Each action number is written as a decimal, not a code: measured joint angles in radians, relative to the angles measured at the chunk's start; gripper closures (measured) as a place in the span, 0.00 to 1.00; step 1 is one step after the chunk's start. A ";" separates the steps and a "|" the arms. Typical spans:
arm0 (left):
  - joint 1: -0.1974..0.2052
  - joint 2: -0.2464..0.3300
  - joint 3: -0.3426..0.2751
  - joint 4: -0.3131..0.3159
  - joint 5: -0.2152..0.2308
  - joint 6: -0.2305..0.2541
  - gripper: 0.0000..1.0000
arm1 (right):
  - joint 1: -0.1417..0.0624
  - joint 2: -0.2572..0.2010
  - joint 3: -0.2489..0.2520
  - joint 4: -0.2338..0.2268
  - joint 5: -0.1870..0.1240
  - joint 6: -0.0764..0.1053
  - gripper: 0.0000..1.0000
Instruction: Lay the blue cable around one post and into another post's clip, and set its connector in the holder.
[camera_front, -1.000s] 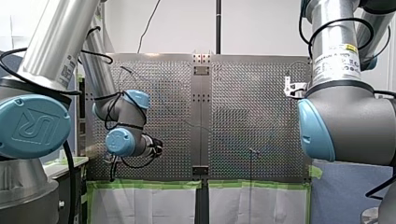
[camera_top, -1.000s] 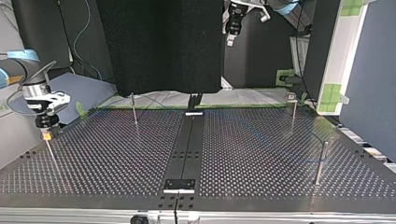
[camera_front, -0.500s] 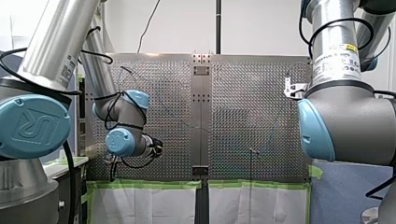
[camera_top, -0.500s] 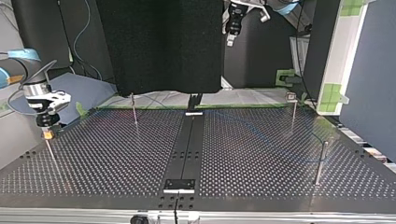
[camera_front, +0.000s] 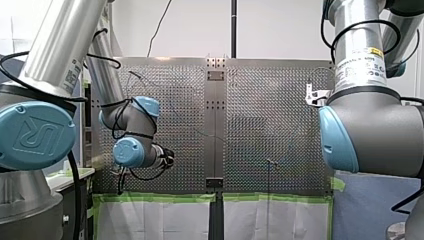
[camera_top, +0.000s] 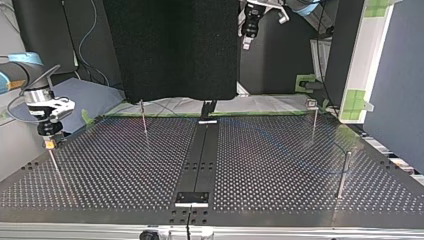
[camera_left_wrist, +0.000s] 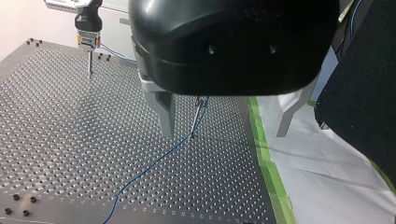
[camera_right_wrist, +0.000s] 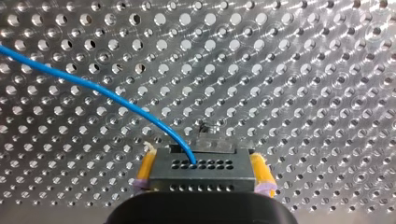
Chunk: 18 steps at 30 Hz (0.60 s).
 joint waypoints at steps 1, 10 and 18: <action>0.000 0.000 0.000 0.000 0.000 0.000 0.00 | 0.000 0.001 0.000 -0.002 0.000 0.001 0.48; 0.000 0.000 0.000 0.000 0.000 0.000 0.00 | 0.000 0.025 -0.001 -0.020 0.000 0.006 0.48; 0.000 0.000 0.000 0.000 0.000 0.000 0.00 | 0.002 0.028 -0.010 -0.020 -0.001 0.007 0.48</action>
